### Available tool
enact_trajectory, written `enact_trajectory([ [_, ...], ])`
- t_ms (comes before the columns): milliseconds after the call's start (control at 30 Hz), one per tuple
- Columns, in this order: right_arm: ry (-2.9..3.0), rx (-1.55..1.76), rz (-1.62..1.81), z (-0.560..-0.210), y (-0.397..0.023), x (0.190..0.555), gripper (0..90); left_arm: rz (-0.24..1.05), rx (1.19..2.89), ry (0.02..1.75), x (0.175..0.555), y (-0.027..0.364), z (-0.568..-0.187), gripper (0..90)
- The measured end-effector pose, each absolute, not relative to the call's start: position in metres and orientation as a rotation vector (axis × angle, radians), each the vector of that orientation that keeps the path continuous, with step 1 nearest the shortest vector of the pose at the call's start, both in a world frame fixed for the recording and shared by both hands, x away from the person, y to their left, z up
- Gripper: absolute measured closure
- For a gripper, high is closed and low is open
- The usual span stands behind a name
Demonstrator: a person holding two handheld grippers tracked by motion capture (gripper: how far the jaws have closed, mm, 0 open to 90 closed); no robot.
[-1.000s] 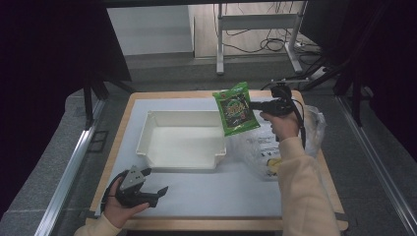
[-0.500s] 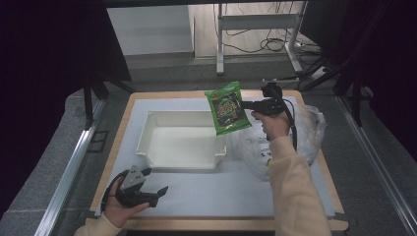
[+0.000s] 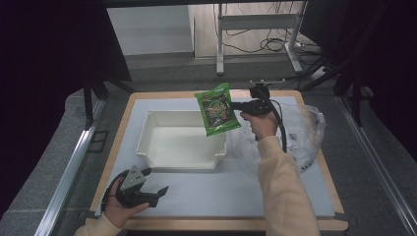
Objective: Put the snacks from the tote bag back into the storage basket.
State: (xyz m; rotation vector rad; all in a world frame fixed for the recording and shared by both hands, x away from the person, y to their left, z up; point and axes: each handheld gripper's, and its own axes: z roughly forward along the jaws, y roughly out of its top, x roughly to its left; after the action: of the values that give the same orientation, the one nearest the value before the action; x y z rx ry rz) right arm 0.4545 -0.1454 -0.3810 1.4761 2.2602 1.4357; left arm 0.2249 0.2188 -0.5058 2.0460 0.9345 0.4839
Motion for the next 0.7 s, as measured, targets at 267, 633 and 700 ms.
enact_trajectory([
  [267,2.278,1.468,1.446,-0.389,-0.123,0.458,90.0,0.493,2.040,0.928,0.224,0.219,-0.506,14.1],
  [633,2.284,1.467,1.459,-0.396,-0.103,0.460,89.9,0.494,2.039,0.928,0.224,0.219,-0.505,14.0],
  [700,2.283,1.469,1.459,-0.396,-0.102,0.460,90.0,0.494,2.039,0.928,0.224,0.218,-0.506,14.0],
])
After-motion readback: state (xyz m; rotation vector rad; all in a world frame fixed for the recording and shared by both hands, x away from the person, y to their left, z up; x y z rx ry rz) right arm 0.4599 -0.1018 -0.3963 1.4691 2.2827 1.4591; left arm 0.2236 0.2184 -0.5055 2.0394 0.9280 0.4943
